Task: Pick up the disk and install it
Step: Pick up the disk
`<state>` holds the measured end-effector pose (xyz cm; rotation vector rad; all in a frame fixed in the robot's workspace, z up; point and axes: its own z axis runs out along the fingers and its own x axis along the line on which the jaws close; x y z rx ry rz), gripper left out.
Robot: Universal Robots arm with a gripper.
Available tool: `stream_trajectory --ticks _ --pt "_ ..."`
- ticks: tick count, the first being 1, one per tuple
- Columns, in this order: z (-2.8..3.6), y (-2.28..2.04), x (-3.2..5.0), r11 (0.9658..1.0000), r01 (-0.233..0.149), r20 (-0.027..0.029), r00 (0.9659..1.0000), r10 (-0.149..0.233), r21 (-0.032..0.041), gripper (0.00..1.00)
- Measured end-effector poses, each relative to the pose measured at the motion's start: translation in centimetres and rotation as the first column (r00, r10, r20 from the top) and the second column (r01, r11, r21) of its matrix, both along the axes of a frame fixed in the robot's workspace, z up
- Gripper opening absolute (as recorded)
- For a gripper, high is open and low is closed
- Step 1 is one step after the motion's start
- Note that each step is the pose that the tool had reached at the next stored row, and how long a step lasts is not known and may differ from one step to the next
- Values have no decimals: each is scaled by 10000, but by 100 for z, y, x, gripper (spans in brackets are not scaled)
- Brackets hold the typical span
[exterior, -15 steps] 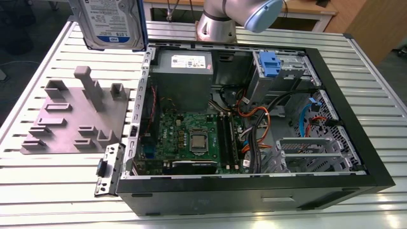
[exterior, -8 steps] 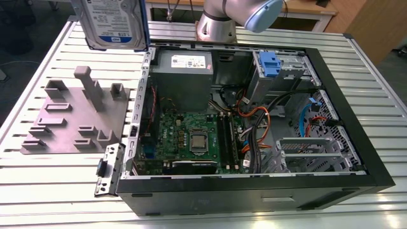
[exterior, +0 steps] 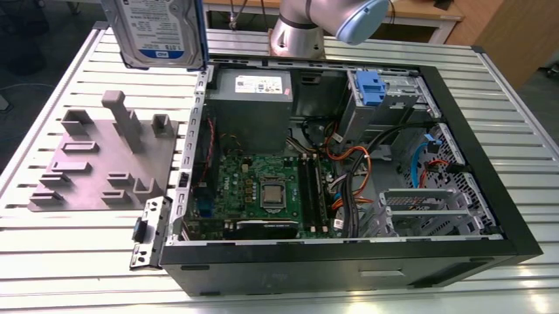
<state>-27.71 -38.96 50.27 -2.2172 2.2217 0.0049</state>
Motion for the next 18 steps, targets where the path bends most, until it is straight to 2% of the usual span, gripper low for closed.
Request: stream_trajectory --ticks 18 --pt "0 0 90 10000 1 0 10000 -1 0 36"
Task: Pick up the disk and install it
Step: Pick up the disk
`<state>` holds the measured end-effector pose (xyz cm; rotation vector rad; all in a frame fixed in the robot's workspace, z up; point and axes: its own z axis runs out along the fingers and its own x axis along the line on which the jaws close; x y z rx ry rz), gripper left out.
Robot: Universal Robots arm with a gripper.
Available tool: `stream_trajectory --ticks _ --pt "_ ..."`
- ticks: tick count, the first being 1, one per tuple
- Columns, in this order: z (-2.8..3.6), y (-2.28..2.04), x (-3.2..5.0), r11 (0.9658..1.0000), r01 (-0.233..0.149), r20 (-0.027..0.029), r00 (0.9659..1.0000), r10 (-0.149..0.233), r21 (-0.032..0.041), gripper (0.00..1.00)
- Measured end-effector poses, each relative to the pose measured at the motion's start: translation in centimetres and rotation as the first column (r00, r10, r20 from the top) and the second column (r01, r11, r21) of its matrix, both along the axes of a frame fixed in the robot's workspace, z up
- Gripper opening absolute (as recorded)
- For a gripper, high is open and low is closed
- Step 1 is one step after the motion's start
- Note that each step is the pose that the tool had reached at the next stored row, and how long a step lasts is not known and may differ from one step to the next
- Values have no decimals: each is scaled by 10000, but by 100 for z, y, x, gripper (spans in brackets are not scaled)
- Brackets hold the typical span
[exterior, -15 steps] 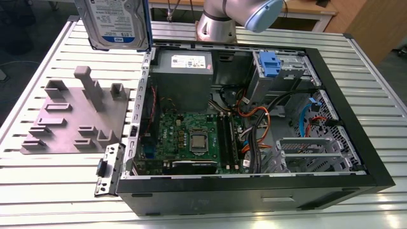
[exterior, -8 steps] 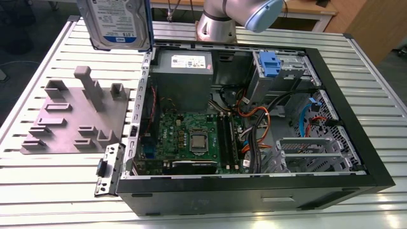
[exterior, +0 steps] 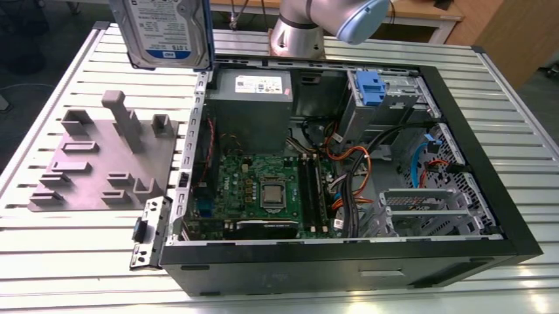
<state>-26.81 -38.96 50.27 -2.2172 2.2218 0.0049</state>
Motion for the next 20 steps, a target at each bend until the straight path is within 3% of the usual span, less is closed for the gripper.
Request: stream_trajectory --ticks 11,16,20 --pt "0 -1 79 10000 0 0 10000 0 0 36" --pt "0 -20 102 10000 -1 1 10000 1 1 36" --pt "-1 -33 181 10000 -1 1 10000 1 1 36"
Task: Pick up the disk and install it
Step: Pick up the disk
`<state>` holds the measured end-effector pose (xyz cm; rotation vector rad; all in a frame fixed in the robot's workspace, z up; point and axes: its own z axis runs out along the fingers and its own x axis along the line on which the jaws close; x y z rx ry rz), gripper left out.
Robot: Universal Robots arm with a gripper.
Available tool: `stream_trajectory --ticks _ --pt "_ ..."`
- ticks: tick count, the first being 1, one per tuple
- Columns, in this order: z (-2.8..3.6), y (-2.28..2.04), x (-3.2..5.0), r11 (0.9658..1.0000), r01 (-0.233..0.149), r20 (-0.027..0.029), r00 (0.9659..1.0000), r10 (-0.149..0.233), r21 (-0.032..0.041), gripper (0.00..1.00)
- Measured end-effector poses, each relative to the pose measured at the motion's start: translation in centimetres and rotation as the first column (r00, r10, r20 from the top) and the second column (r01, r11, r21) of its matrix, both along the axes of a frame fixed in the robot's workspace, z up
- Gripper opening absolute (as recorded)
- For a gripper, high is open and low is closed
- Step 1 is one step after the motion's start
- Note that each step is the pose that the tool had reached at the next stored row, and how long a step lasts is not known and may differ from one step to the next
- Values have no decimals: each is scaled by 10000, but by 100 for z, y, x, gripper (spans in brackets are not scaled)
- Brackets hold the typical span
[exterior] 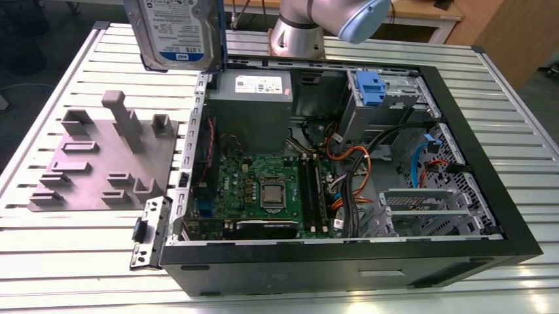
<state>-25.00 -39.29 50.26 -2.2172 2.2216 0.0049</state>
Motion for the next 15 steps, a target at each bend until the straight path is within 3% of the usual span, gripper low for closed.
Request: stream_trajectory --ticks 4,7,15 --pt "1 -1 97 10000 0 -2 10000 0 -1 36" --pt "0 -18 124 10000 0 0 10000 0 -1 36" --pt "-2 -154 142 10000 23 -1 10000 -23 -9 36"
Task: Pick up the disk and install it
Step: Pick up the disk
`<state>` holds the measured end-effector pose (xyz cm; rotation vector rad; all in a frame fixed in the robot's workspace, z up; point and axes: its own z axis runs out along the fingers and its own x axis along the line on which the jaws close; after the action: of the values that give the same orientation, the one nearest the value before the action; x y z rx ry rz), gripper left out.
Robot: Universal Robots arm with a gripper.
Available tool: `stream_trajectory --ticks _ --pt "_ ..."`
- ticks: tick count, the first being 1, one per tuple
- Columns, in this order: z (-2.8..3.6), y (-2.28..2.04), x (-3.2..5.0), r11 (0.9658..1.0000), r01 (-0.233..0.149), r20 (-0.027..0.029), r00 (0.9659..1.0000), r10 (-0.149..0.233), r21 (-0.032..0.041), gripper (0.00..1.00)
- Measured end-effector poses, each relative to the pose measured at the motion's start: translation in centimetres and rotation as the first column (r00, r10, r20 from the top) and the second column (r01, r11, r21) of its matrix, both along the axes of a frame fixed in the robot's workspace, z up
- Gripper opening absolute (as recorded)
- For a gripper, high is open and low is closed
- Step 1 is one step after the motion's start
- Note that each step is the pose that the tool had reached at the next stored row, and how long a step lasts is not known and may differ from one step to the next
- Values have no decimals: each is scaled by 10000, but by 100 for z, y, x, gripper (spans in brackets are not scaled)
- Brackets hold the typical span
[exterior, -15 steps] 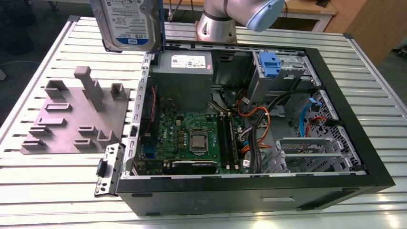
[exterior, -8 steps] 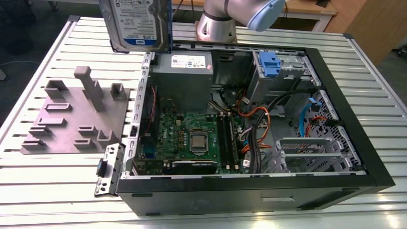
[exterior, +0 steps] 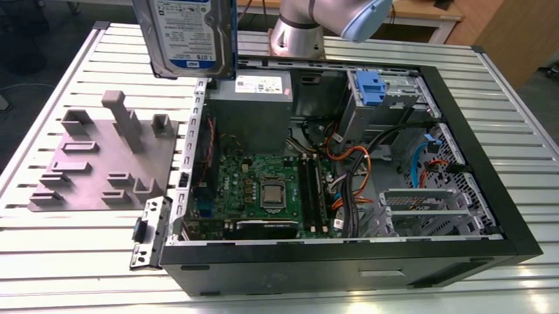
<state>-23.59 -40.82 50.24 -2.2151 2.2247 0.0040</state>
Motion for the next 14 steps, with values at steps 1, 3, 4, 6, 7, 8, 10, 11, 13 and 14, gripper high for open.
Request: stream_trajectory --ticks 1,3,4,6,7,8,10,11,13,14 --pt "0 -15 1 10000 5 0 10000 -5 -2 36" --pt "0 -45 4 10000 19 -1 10000 -19 -4 36" --pt "0 -57 8 10000 27 0 10000 -27 -4 36" --pt "-1 -70 29 10000 39 0 10000 -39 -3 36" --pt "-1 -73 49 10000 43 0 10000 -43 -4 36" --pt "0 -74 75 10000 46 -1 10000 -46 -5 36" --pt "-1 -76 137 10000 46 -1 10000 -46 -4 36" --pt "-1 -77 166 10000 47 0 10000 -47 -3 36" --pt "-1 -79 231 10000 56 0 10000 -56 -4 36" --pt "-1 -79 281 10000 63 -1 10000 -63 -4 36"
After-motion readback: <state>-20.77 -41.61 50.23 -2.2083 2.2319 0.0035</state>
